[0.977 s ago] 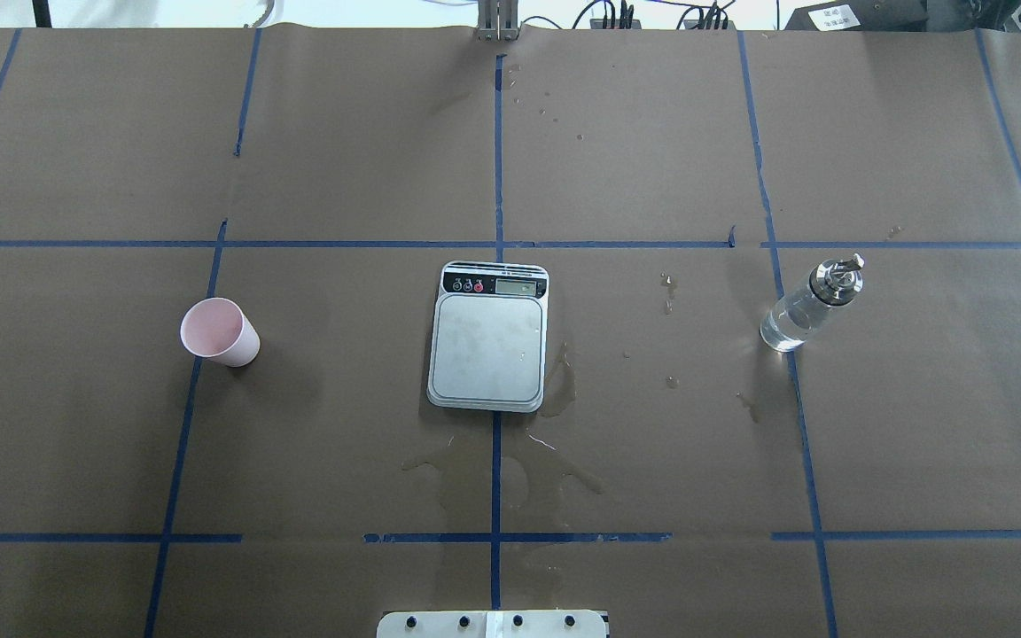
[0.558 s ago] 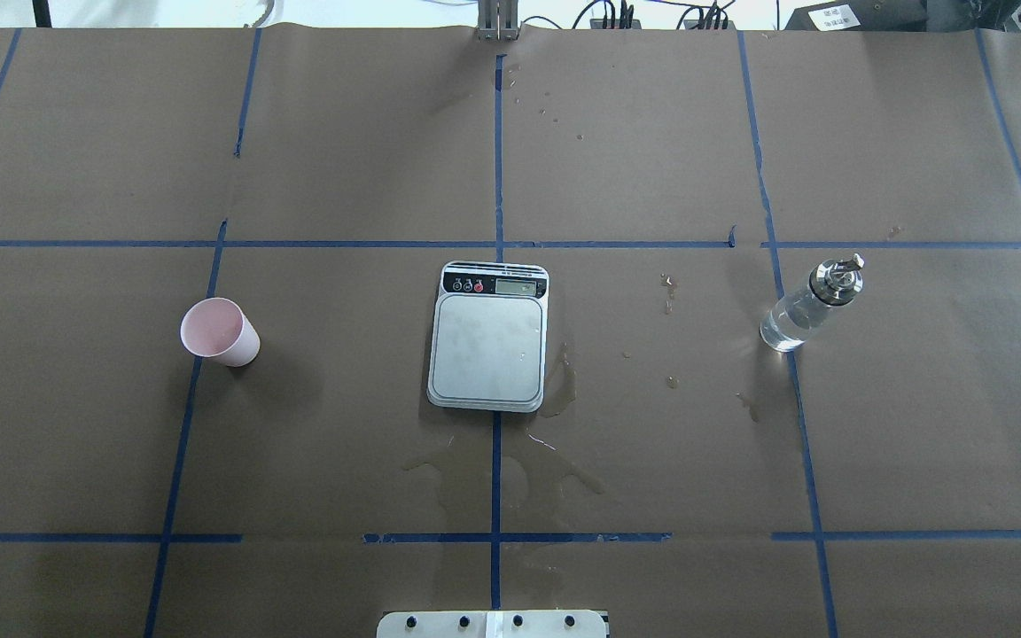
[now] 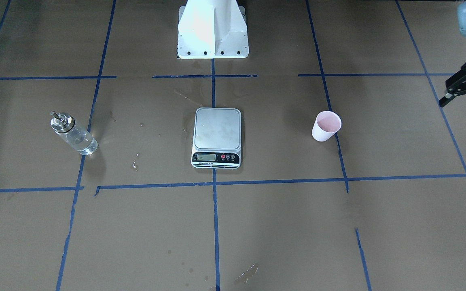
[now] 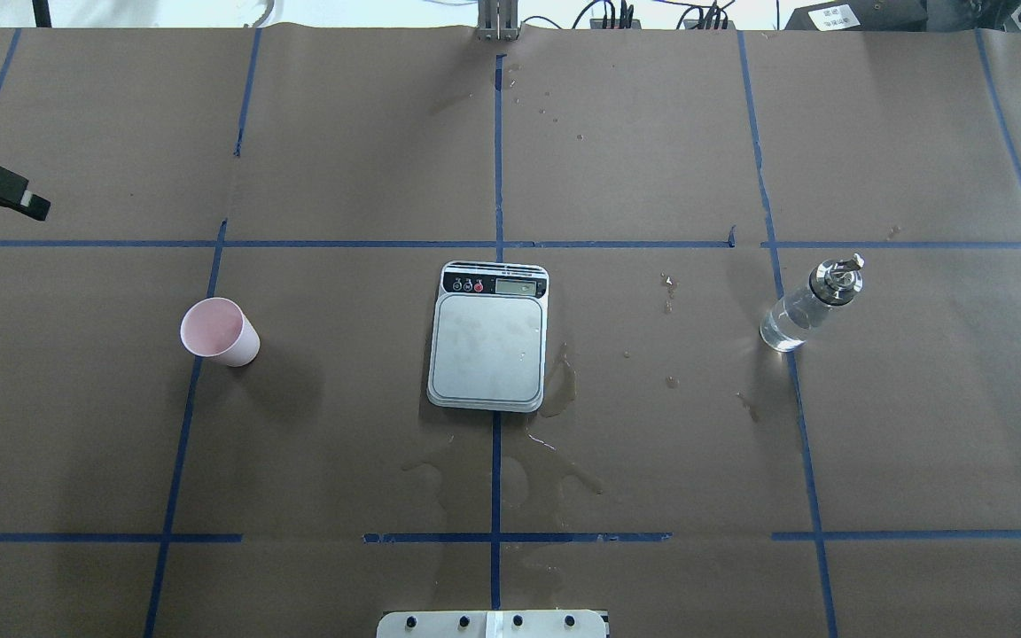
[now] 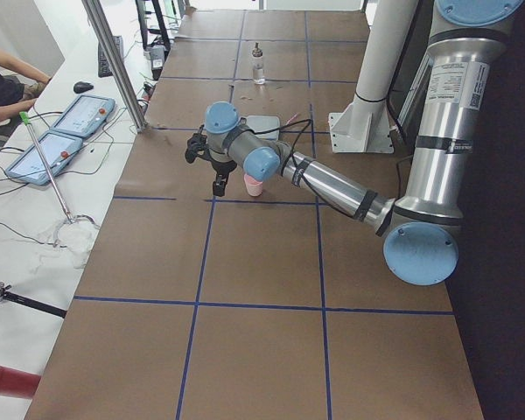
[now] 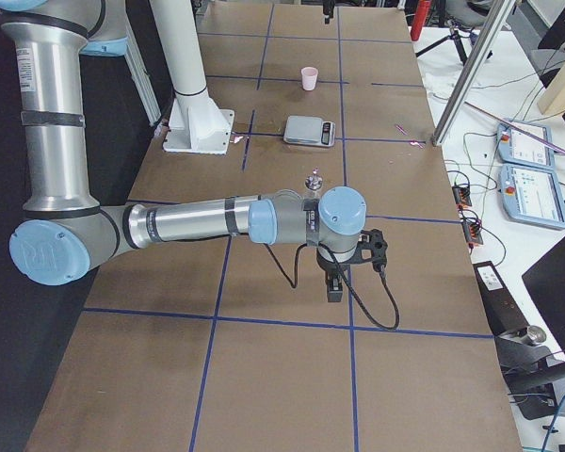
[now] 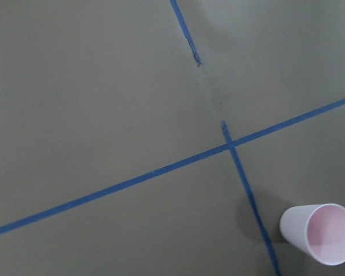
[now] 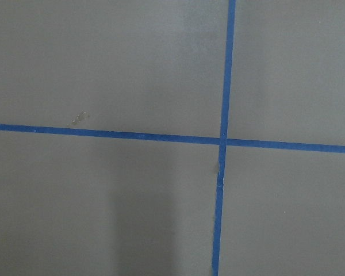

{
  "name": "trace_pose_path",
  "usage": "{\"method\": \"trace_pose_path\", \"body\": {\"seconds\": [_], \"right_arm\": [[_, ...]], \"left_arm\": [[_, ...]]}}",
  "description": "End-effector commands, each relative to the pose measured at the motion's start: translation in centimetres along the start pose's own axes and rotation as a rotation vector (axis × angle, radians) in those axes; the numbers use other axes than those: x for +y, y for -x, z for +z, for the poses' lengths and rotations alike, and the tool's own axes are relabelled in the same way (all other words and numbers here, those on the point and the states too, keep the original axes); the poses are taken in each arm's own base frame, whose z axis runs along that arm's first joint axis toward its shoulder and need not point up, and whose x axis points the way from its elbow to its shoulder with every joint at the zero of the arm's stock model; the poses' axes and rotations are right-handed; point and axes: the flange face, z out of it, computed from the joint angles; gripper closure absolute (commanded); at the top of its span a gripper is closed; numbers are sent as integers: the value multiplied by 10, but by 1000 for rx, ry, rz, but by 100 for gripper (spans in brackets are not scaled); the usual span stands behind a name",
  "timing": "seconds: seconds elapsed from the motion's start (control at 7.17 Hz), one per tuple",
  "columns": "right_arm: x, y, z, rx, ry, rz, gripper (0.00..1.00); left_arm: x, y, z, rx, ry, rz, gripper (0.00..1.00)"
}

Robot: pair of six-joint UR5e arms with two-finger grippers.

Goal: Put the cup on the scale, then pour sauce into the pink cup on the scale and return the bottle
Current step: 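Grasp the pink paper cup with the left gripper and lift it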

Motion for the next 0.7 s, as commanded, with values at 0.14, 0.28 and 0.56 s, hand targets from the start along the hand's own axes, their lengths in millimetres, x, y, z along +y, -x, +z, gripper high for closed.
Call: {"method": "trace_pose_path", "body": {"seconds": [0.14, 0.28, 0.56], "right_arm": [[-3, 6, -3, -2, -6, -12, 0], [-5, 7, -4, -2, -8, -14, 0], [-6, 9, -6, -2, -13, -18, 0]], "left_arm": [[30, -69, 74, -41, -59, -285, 0], [41, -82, 96, -74, -71, -306, 0], [63, -100, 127, -94, -32, -300, 0]]}}
